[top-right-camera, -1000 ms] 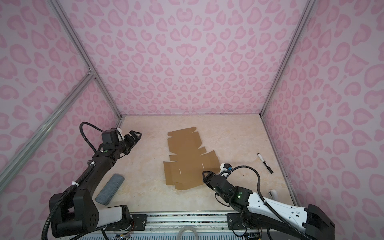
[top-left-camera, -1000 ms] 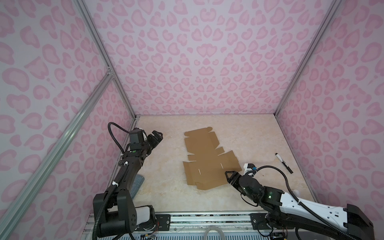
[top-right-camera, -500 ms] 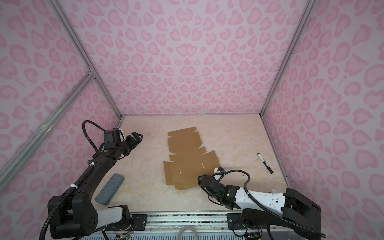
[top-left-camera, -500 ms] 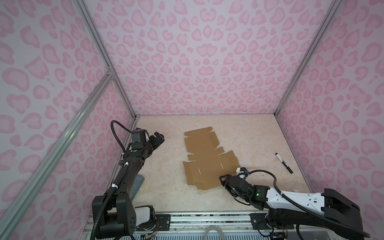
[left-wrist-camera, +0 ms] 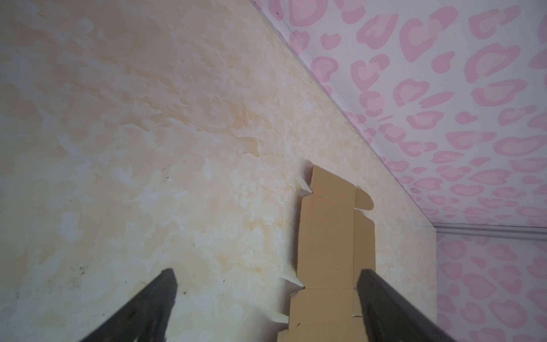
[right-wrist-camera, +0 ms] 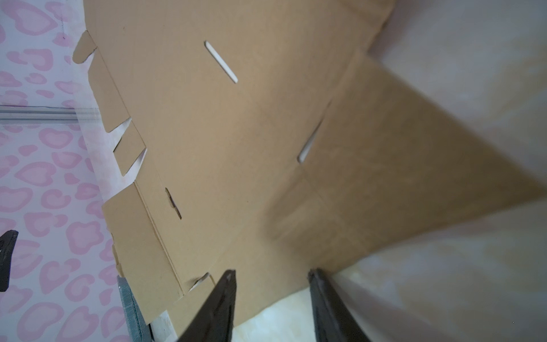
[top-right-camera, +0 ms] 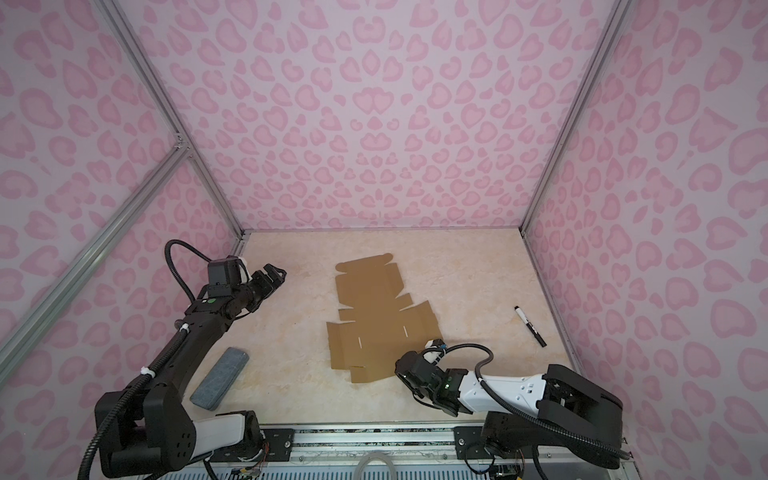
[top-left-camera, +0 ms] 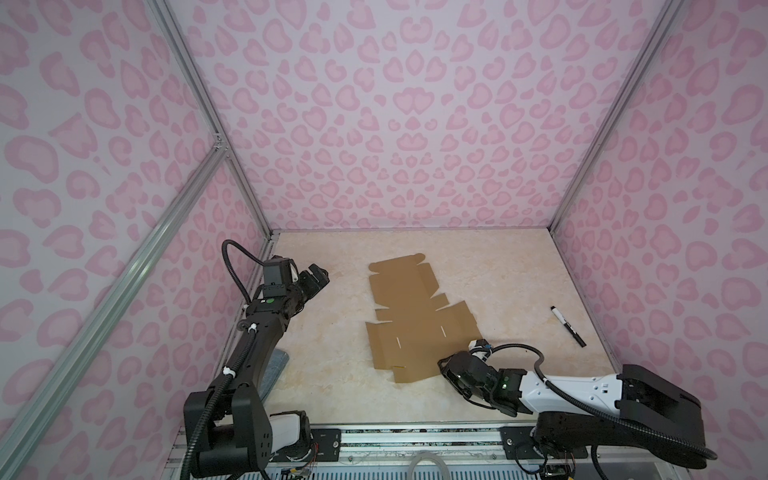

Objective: Fold the paper box

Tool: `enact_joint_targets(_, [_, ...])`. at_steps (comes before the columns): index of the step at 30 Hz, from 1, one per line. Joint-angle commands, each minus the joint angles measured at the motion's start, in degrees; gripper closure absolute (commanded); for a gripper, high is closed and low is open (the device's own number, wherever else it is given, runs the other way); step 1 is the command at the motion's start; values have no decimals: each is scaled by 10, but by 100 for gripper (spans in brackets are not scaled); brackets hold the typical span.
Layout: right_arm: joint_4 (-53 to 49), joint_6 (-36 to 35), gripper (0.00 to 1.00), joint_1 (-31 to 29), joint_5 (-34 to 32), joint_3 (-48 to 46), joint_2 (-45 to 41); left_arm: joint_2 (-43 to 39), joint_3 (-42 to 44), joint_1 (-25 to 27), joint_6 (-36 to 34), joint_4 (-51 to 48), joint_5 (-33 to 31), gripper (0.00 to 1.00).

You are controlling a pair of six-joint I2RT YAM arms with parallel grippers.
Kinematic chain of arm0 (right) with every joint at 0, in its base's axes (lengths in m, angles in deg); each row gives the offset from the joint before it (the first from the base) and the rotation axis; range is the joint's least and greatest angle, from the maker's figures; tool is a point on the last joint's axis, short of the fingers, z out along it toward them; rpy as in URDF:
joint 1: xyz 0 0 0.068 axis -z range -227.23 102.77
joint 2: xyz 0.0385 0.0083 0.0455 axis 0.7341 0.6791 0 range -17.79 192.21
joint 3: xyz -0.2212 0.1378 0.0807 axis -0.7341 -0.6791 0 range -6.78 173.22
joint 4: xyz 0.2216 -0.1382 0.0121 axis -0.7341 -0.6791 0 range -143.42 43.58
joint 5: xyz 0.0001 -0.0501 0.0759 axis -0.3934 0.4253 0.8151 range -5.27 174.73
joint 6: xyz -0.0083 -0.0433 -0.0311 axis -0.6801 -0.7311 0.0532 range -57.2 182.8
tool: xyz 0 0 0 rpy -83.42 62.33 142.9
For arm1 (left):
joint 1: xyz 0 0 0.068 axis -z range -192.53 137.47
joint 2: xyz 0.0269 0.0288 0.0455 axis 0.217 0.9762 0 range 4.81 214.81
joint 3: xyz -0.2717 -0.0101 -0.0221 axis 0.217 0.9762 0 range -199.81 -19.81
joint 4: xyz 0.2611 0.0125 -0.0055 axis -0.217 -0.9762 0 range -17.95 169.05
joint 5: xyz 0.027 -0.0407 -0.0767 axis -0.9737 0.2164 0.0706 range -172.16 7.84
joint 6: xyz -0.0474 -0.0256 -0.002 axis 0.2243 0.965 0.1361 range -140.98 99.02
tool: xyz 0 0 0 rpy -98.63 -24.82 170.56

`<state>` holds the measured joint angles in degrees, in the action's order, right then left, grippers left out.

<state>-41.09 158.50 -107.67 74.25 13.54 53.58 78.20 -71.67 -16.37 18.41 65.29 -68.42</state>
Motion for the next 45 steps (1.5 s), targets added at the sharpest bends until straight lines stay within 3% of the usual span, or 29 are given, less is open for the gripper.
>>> enact_joint_targets(1, [16, 6, 57, 4, 10, 2, 10, 2, -9, 0, -4, -3, 0, 2])
enact_joint_targets(12, [-100, 12, 56, -21, -65, 9, -93, -1, -12, 1, -2, -5, 2, 2])
enact_joint_targets(30, [-21, 25, 54, -12, -7, 5, 0, -5, -15, 1, -6, -12, -4, 2])
enact_joint_targets(38, [20, 1, 61, 11, 11, 9, 38, -5, -16, 1, -10, -15, -8, 2])
enact_joint_targets(45, [21, -23, 74, 25, -2, 6, 50, -7, -16, 0, -12, -16, -9, 2])
